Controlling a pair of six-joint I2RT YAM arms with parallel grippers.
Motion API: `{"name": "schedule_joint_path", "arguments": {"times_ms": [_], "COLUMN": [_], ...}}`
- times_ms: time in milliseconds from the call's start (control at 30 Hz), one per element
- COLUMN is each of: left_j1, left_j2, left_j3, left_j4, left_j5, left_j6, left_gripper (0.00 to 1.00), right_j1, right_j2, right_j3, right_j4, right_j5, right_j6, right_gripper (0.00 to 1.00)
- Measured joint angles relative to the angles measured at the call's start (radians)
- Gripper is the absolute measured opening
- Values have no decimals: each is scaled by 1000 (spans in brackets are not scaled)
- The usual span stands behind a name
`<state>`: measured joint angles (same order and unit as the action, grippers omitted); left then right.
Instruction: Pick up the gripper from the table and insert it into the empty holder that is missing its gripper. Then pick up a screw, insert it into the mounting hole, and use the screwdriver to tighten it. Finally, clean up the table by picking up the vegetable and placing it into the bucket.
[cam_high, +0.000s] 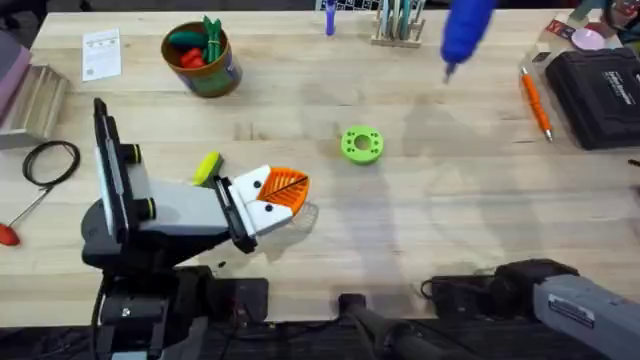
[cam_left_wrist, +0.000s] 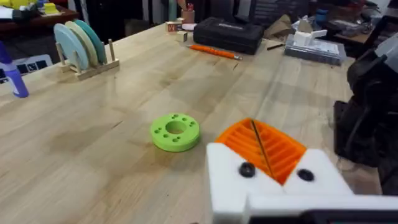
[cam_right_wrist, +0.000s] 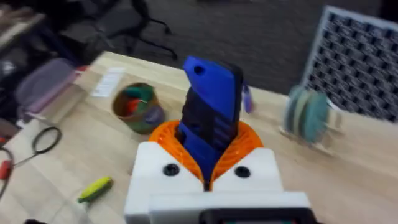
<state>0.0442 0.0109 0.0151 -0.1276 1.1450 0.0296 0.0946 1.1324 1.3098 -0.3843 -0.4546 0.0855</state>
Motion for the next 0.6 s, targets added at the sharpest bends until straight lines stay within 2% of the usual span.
{"name": "schedule_joint_path", "arguments": {"times_ms": [233, 400, 600], "left_j1": [0, 0, 0], "left_j2": [0, 0, 0], "left_j3": [0, 0, 0], "left_j4": [0, 0, 0], "left_j5": [0, 0, 0], "left_j6": [0, 0, 0], "left_gripper": [15, 14, 15], "right_j1": [132, 199, 237], "right_j2": [-3, -2, -3], "right_j3": [-105, -226, -360], "right_j4": [216, 483, 818], "right_j5": [-24, -35, -123], "right_j6": [90, 198, 332], "right_gripper": [26, 26, 26]}}
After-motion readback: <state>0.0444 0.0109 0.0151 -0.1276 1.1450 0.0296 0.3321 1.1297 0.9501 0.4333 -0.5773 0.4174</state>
